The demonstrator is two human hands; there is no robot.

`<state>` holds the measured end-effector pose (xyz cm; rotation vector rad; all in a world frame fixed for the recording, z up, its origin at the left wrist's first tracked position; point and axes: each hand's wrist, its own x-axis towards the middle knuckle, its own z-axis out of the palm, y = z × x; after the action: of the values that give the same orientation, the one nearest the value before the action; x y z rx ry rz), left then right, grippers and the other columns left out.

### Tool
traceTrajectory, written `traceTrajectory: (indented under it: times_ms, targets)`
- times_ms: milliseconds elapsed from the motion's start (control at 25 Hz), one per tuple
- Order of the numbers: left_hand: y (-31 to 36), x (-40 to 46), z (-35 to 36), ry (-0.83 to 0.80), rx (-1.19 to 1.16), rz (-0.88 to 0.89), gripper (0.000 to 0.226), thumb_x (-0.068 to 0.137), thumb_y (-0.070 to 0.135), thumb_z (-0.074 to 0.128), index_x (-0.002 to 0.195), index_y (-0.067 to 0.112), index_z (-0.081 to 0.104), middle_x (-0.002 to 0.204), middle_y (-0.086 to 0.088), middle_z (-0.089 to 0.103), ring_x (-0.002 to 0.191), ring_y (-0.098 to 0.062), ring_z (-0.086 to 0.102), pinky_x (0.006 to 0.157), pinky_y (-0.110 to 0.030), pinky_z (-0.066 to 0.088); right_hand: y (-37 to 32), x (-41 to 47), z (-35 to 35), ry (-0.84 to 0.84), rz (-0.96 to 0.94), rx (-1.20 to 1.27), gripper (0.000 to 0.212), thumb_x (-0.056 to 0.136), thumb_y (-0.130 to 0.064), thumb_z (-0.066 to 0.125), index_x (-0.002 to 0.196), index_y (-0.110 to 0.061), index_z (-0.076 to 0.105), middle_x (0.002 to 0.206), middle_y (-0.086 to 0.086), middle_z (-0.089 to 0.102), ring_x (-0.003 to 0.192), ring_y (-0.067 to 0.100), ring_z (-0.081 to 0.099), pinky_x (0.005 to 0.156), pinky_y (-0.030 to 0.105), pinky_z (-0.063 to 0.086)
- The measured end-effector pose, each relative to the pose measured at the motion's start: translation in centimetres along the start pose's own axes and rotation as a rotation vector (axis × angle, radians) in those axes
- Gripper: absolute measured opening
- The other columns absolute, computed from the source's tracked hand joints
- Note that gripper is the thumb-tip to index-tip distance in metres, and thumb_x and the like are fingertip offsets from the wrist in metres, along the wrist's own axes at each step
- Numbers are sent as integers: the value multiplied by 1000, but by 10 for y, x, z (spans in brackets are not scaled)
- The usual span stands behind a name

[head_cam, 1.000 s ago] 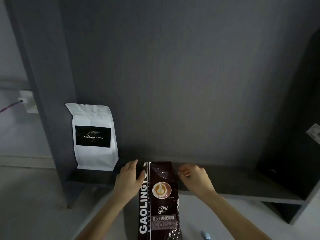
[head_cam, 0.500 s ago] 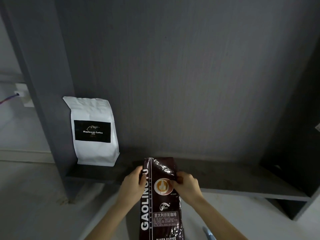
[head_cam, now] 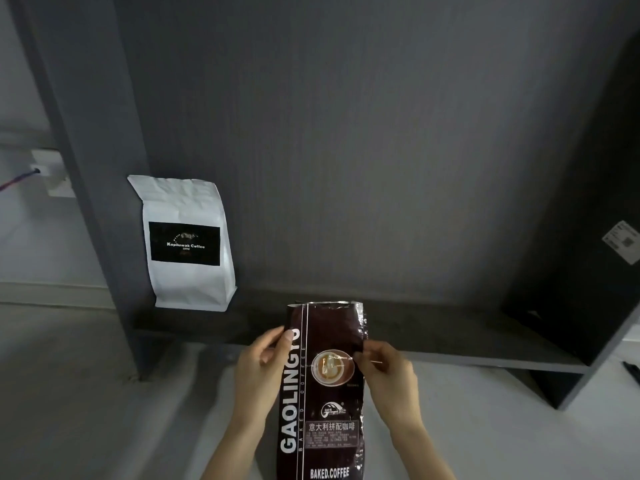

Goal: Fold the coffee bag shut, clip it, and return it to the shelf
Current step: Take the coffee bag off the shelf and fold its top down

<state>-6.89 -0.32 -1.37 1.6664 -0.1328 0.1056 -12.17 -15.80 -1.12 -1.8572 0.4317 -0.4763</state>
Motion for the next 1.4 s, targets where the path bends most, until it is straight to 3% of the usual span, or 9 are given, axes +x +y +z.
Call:
traceTrajectory:
  times_ms: [160,320,440,560,680,880,1040,1240,1400]
  targets:
    - [0,-15,-3,52,-87,-2,23,79,25,62,99,14,68,84,5,73,85,-9,67,77,-20,50,1,-18,-11,22,-14,76,16,81,-11,62,72,-25,62,72,0,69,72,14,63,61,21,45]
    - [5,-27,-3,42,-150,-4,12,76,22,65,81,33,66,71,18,71,75,6,66,72,-18,52,6,-27,-19,14,-8,118,8,80,-11,63,76,-17,66,87,-1,62,80,4,57,65,16,41]
    - [7,-33,-4,-13,-145,6,13,79,23,62,85,34,62,86,12,70,78,9,64,79,-25,49,10,-28,-23,14,4,128,4,78,-10,65,79,-12,68,85,3,71,82,14,66,71,26,49]
    - [4,-35,-6,-53,-122,43,18,80,23,61,98,24,61,100,3,70,94,-5,65,86,-29,49,8,-32,-26,49,-6,130,8,77,-10,66,74,-17,66,75,0,71,76,18,66,67,30,49]
    - [3,-37,-7,-61,-114,65,20,80,20,61,100,22,61,99,6,69,87,3,64,76,-11,49,10,-35,-28,98,5,179,19,75,-11,68,74,-24,55,65,-2,69,69,17,63,62,32,45]
    - [5,-38,-9,-124,-58,97,21,82,12,60,80,32,64,79,23,73,79,6,63,68,-3,45,10,-36,-27,37,-40,167,33,81,-3,60,71,-34,63,53,-10,66,65,9,64,61,28,47]
    - [0,-40,-11,-141,-50,91,29,83,5,56,78,33,63,73,32,70,78,11,62,67,-1,44,7,-39,-26,8,-44,210,31,84,1,54,67,-24,63,52,-11,64,50,-7,58,45,6,43]
    - [2,-45,-14,-192,-81,62,26,85,1,48,84,18,66,77,27,72,79,10,63,67,0,44,13,-39,-27,-27,-31,250,39,87,3,46,69,-25,67,60,-19,70,66,-6,62,57,10,49]
    - [3,-44,-17,-194,-72,29,31,89,8,42,80,24,66,75,26,71,83,4,63,78,-17,45,11,-42,-28,-62,-14,302,40,90,0,40,74,-23,69,75,-10,70,82,10,63,67,20,51]
